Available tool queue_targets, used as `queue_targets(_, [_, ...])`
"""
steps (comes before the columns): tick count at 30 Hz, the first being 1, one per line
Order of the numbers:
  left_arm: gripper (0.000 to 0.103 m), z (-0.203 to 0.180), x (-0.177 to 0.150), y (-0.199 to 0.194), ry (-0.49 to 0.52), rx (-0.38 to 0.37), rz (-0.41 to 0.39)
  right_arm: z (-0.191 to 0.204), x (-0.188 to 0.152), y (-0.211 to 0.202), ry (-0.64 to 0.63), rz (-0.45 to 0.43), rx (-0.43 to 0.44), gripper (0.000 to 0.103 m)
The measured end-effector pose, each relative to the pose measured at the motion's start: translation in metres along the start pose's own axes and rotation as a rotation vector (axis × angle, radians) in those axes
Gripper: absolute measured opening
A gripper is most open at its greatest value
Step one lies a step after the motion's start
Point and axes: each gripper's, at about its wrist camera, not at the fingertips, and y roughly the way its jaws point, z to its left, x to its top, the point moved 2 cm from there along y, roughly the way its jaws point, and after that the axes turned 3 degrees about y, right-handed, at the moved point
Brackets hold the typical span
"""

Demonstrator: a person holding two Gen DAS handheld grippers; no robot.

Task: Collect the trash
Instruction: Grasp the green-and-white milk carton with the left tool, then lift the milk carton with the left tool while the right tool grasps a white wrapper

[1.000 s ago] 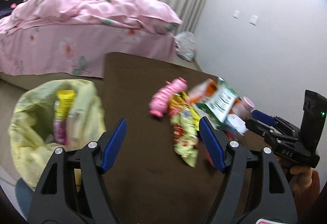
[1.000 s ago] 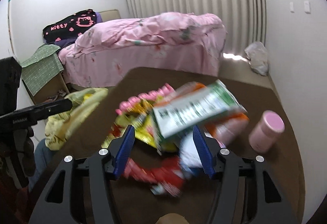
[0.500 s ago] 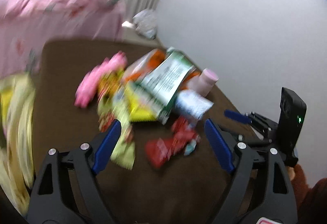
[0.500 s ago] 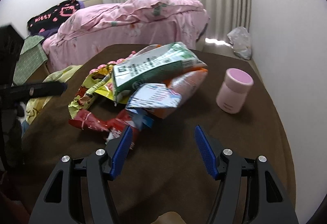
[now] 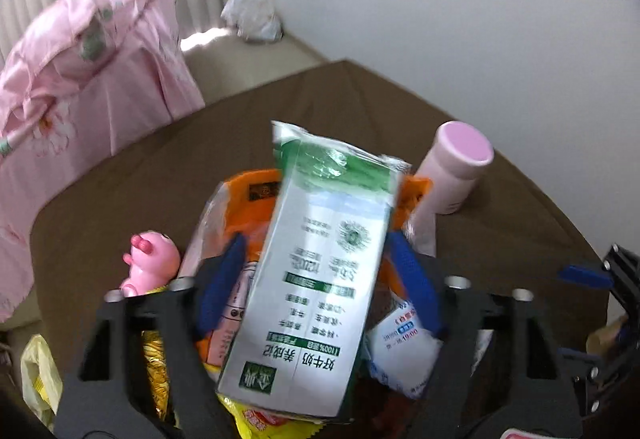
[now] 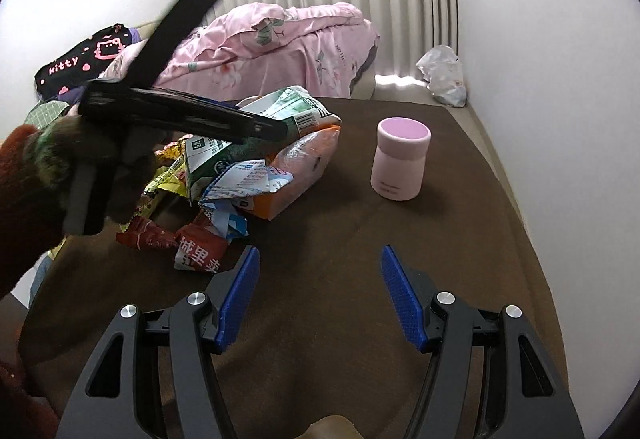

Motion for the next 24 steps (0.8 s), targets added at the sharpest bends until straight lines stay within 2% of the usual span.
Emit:
queue_targets(3, [0.057,0.011,-0.007,-0.016,-0.103,-0.037,-0.018,-0.001,-0.004,0.0,0.01,-0.003,0.024,0.06])
queue_targets(11, [0.052,0.035,-0.069,-0.121,-0.33,-0.086,-0.187,0.015,-0.005,0.009,-0.008,0.011,0.066,0.06])
queue_targets(14, [0.051,0.049,-0.096,-0.132,-0.403,-0.076,-0.17,0.03,-0.004,0.009,-0.051,0.015,0.076,0.06])
queue_targets(19, [0.051,0.063,-0.131,-0.148,-0.492,-0.109,-0.209,0.048,0.001,0.012,-0.086,0.019,0.083,0.06])
queue_targets(24, [0.051,0.068,-0.13,-0.156,-0.491,-0.081,-0.231,0.064,0.024,0.018,-0.14,-0.001,0.081,0.06])
